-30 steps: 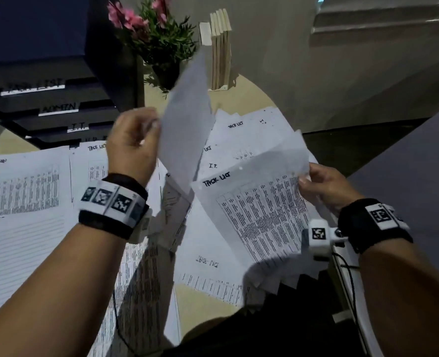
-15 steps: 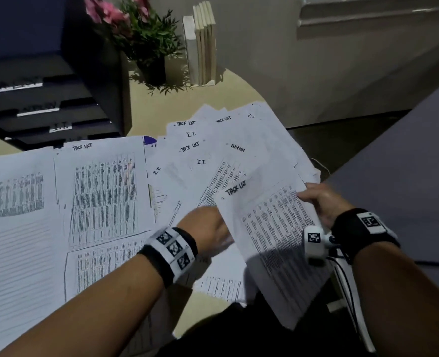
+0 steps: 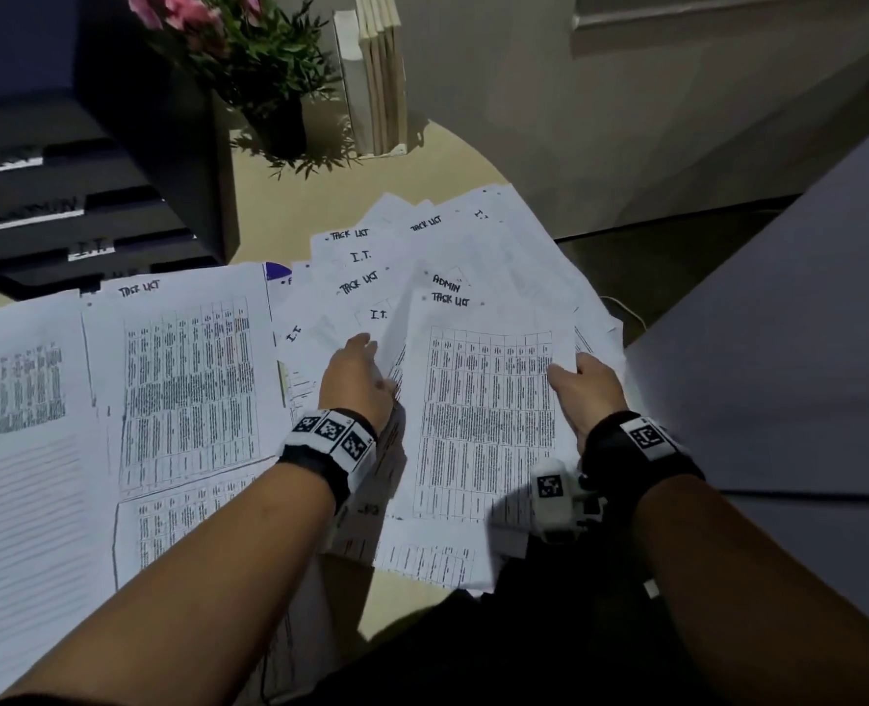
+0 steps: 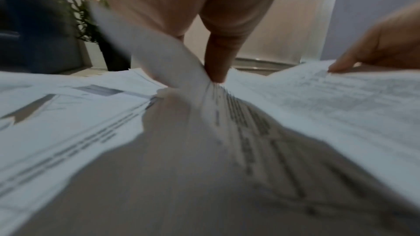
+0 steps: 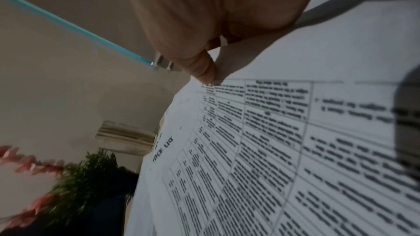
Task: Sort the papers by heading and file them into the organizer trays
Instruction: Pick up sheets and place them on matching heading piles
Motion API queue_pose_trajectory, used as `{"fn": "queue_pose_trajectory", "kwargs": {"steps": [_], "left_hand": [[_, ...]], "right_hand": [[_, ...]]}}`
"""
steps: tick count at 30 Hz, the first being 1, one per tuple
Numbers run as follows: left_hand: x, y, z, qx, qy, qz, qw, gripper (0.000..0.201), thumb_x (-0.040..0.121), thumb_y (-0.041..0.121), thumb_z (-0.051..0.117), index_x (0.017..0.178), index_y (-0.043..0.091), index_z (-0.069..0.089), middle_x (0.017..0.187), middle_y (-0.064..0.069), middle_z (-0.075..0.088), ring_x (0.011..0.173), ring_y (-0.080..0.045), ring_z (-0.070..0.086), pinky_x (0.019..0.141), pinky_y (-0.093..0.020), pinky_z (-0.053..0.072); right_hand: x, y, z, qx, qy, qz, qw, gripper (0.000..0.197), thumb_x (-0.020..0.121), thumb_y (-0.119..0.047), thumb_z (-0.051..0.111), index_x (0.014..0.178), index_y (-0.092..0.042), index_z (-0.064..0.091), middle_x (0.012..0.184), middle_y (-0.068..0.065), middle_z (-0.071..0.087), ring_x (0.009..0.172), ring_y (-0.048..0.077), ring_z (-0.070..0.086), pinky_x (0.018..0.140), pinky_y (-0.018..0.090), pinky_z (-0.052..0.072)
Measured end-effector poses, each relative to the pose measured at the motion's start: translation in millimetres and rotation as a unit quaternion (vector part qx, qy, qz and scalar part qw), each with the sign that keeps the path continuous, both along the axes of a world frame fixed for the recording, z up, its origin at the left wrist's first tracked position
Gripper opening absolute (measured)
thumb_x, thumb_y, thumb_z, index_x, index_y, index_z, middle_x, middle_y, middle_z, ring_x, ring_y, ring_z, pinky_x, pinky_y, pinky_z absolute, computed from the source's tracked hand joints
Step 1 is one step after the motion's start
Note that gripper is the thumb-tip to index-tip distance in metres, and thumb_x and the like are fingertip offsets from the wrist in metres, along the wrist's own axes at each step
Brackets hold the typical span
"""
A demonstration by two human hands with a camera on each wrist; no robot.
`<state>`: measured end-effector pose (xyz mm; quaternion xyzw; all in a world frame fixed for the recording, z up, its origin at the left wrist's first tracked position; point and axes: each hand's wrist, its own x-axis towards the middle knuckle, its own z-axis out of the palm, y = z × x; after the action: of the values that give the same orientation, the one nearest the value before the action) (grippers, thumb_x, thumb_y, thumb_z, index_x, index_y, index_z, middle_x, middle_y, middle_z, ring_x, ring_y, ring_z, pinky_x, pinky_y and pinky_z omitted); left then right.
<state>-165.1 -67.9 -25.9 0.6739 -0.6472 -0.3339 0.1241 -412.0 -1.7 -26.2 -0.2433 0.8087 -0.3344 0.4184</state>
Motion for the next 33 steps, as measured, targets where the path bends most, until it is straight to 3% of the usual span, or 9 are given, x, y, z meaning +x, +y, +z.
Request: {"fn": "queue_pose_trajectory", "kwargs": {"steps": [3, 8, 12, 14, 16, 19, 23, 27, 33], "left_hand": [[4, 13, -1, 0.008, 0.088, 0.053, 0.995, 0.018, 0.092, 0.005, 0.055, 0.105, 0.016, 0.06, 0.088, -0.005, 0.063, 0.082, -0.025, 0.06, 0.069, -0.028, 0.046], [14, 36, -7, 0.066, 0.289, 0.103, 0.95, 0.026, 0.097, 0.001, 0.051, 0.083, 0.023, 0.053, 0.077, 0.0, 0.055, 0.066, -0.015, 0.049, 0.065, -0.026, 0.043], [20, 33, -8, 0.097, 0.205, 0.028, 0.974, 0.046, 0.08, -0.019, 0.039, 0.088, 0.022, 0.059, 0.085, 0.002, 0.061, 0.08, -0.013, 0.056, 0.07, -0.021, 0.043], [22, 25, -11, 0.049, 0.087, 0.001, 0.995, 0.034, 0.087, -0.008, 0.045, 0.096, 0.02, 0.062, 0.096, 0.001, 0.06, 0.086, -0.015, 0.054, 0.077, -0.023, 0.043], [24, 17, -16, 0.031, 0.003, -0.02, 0.999, 0.026, 0.088, 0.004, 0.059, 0.111, 0.016, 0.065, 0.106, -0.003, 0.06, 0.092, -0.017, 0.058, 0.085, -0.029, 0.048], [20, 16, -23, 0.068, -0.057, -0.017, 0.996, 0.052, 0.081, 0.021, 0.074, 0.13, 0.016, 0.055, 0.128, -0.012, 0.049, 0.111, -0.028, 0.056, 0.097, -0.037, 0.048], [11, 18, -23, 0.07, -0.026, 0.015, 0.997, 0.053, 0.083, 0.017, 0.066, 0.133, 0.011, 0.049, 0.126, -0.017, 0.047, 0.11, -0.033, 0.056, 0.096, -0.038, 0.047], [11, 17, -28, 0.104, 0.059, 0.035, 0.992, 0.061, 0.076, 0.015, 0.079, 0.127, 0.017, 0.045, 0.096, -0.004, 0.061, 0.091, -0.021, 0.06, 0.084, -0.03, 0.047], [30, 5, -13, 0.039, 0.092, 0.144, 0.984, 0.01, 0.091, 0.014, 0.059, 0.096, 0.011, 0.066, 0.084, -0.005, 0.067, 0.081, -0.025, 0.061, 0.071, -0.026, 0.045]], "right_hand": [[4, -6, -7, -0.025, 0.035, -0.003, 0.999, 0.023, 0.085, -0.035, 0.055, 0.066, -0.03, 0.043, 0.094, 0.006, 0.048, 0.078, 0.02, 0.045, 0.076, 0.028, 0.039], [5, -9, -2, -0.113, -0.059, -0.02, 0.992, 0.011, 0.09, -0.022, 0.061, 0.101, -0.022, 0.064, 0.114, 0.008, 0.067, 0.103, 0.024, 0.065, 0.094, 0.039, 0.052], [-7, -6, 4, -0.147, -0.094, 0.009, 0.985, 0.038, 0.09, -0.01, 0.062, 0.115, -0.037, 0.053, 0.127, -0.003, 0.062, 0.118, 0.017, 0.06, 0.105, 0.046, 0.046], [-12, -1, 6, -0.136, -0.084, 0.048, 0.986, 0.06, 0.093, -0.005, 0.058, 0.136, -0.042, 0.039, 0.142, -0.01, 0.042, 0.134, 0.008, 0.042, 0.11, 0.037, 0.038], [-16, 5, 3, -0.101, -0.016, 0.111, 0.989, 0.059, 0.094, -0.007, 0.057, 0.144, -0.031, 0.039, 0.147, -0.006, 0.043, 0.136, 0.01, 0.039, 0.113, 0.036, 0.035], [-23, 17, -7, -0.064, 0.009, 0.164, 0.984, 0.02, 0.085, -0.005, 0.065, 0.101, -0.017, 0.07, 0.112, 0.004, 0.071, 0.11, 0.022, 0.063, 0.102, 0.042, 0.047], [-30, 31, -5, -0.075, -0.105, 0.136, 0.982, 0.022, 0.073, 0.014, 0.07, 0.066, -0.005, 0.061, 0.081, 0.03, 0.062, 0.08, 0.033, 0.063, 0.083, 0.049, 0.053], [-31, 36, 8, -0.064, -0.09, 0.185, 0.976, 0.03, 0.085, 0.019, 0.055, 0.091, -0.009, 0.066, 0.086, 0.006, 0.069, 0.076, 0.014, 0.065, 0.066, 0.017, 0.052], [-41, 29, 8, -0.101, -0.042, 0.161, 0.981, 0.02, 0.095, -0.004, 0.059, 0.093, -0.022, 0.065, 0.085, -0.01, 0.073, 0.081, 0.005, 0.068, 0.075, 0.021, 0.053]]}}
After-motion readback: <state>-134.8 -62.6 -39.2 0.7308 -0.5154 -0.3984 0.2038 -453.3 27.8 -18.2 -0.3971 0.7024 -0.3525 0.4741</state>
